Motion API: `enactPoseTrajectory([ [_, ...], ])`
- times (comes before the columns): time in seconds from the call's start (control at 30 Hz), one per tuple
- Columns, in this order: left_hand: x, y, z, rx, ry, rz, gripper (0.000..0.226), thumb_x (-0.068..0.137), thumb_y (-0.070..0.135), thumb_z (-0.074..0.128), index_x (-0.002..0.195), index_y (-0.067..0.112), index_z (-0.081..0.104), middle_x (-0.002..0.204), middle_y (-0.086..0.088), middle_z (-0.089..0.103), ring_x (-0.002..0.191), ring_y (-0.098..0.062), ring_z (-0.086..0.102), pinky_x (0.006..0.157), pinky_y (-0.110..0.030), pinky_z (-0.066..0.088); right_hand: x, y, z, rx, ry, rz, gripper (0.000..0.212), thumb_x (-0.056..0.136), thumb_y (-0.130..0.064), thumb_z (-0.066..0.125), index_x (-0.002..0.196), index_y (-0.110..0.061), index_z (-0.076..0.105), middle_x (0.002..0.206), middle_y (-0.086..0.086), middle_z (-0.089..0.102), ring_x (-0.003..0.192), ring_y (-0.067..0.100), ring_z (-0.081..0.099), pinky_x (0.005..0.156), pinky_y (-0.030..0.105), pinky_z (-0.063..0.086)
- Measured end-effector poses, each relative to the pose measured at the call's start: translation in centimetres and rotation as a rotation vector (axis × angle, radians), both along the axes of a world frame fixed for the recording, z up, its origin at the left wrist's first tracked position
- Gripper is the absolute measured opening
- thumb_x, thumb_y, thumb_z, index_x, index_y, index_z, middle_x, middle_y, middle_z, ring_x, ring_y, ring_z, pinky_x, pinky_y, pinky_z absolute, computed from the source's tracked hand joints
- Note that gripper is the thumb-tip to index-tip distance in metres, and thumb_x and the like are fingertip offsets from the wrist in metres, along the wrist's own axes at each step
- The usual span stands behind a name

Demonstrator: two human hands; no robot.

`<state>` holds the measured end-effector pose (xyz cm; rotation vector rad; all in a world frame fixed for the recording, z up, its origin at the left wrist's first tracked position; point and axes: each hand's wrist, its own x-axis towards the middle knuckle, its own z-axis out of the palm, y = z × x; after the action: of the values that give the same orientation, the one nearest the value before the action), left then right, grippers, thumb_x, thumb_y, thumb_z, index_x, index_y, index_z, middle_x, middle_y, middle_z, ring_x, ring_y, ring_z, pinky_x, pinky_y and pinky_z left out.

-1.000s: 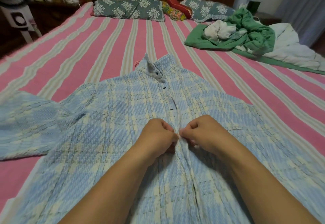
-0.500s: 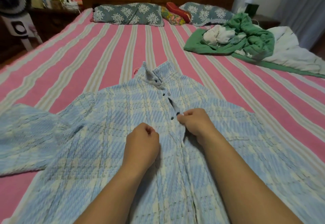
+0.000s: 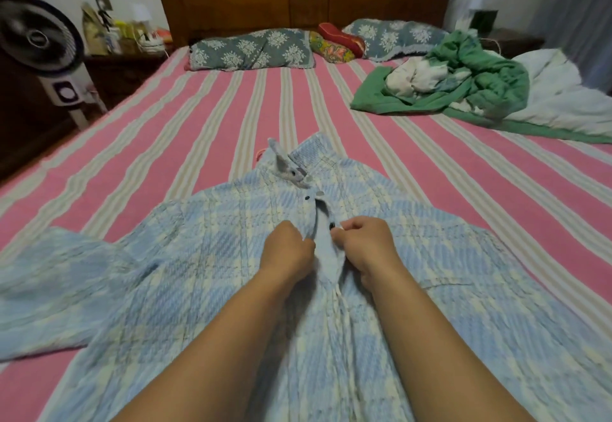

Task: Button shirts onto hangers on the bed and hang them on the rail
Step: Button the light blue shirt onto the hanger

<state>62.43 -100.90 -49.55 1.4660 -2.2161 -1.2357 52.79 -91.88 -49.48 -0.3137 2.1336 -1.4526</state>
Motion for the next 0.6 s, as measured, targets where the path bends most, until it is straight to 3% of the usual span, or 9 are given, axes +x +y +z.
enactPoseTrajectory([
  [0.07,2.2,-0.1,-0.1,0.285,0.335,0.204,0.015,0.091,0.009,0.07,0.094,0.009,0.055,0.09,-0.012,0.063,0.078,-0.027,0.061,0.066,-0.035,0.051,0.2,-0.2,0.3,-0.009,-0.006,0.024,0.007,0.085,-0.017,0.078,0.082,-0.016,0.073,0.087,0.006,0.073,0.082,0.025,0.068,0.067,0.031,0.05],
  [0.13,3.6,0.4,-0.2,0.511,0.505,0.302,0.022,0.086,0.002,0.077,0.103,0.004,0.062,0.095,-0.017,0.071,0.083,-0.03,0.07,0.071,-0.037,0.059,0.6,0.0,0.7,-0.015,-0.02,0.052,0.01,0.086,-0.015,0.079,0.079,-0.015,0.072,0.088,0.006,0.072,0.082,0.024,0.067,0.068,0.03,0.049],
  [0.3,2.7,1.1,-1.3,0.45,0.52,0.325,0.02,0.081,0.009,0.083,0.097,0.007,0.071,0.089,-0.015,0.076,0.083,-0.027,0.074,0.079,-0.04,0.062,0.9,1.1,1.0,-0.058,0.004,0.074,0.01,0.088,-0.013,0.077,0.08,-0.011,0.071,0.08,0.003,0.07,0.072,0.017,0.063,0.062,0.025,0.044],
  [0.37,2.4,1.2,-1.2,0.385,0.488,0.306,0.016,0.082,0.014,0.083,0.09,0.004,0.073,0.084,-0.017,0.075,0.077,-0.028,0.072,0.073,-0.038,0.059,1.3,1.0,0.7,-0.024,0.074,0.104,0.006,0.089,-0.016,0.077,0.084,-0.013,0.074,0.08,0.001,0.071,0.073,0.016,0.065,0.06,0.025,0.045],
  [0.47,2.3,1.9,-0.8,0.297,0.46,0.26,0.011,0.085,0.016,0.079,0.085,0.006,0.075,0.082,-0.017,0.075,0.078,-0.03,0.073,0.072,-0.04,0.059,1.9,0.4,0.0,0.019,0.128,0.116,0.005,0.085,-0.026,0.079,0.082,-0.022,0.078,0.078,-0.004,0.075,0.079,0.019,0.072,0.073,0.039,0.06],
  [0.53,2.5,2.1,-0.8,0.307,0.464,0.232,0.003,0.088,0.014,0.077,0.087,0.011,0.075,0.083,-0.011,0.076,0.084,-0.029,0.073,0.077,-0.041,0.06,2.3,0.1,-0.5,0.032,0.124,0.12,0.007,0.078,-0.032,0.079,0.082,-0.027,0.079,0.077,-0.006,0.076,0.078,0.021,0.074,0.078,0.049,0.061],
  [0.6,2.6,2.1,-0.9,0.32,0.487,0.218,0.007,0.088,0.013,0.077,0.094,0.014,0.075,0.088,-0.006,0.076,0.087,-0.025,0.073,0.082,-0.039,0.061,2.2,-0.1,-1.0,0.032,0.102,0.124,0.011,0.074,-0.031,0.081,0.084,-0.026,0.079,0.079,-0.004,0.077,0.079,0.022,0.075,0.078,0.05,0.061],
])
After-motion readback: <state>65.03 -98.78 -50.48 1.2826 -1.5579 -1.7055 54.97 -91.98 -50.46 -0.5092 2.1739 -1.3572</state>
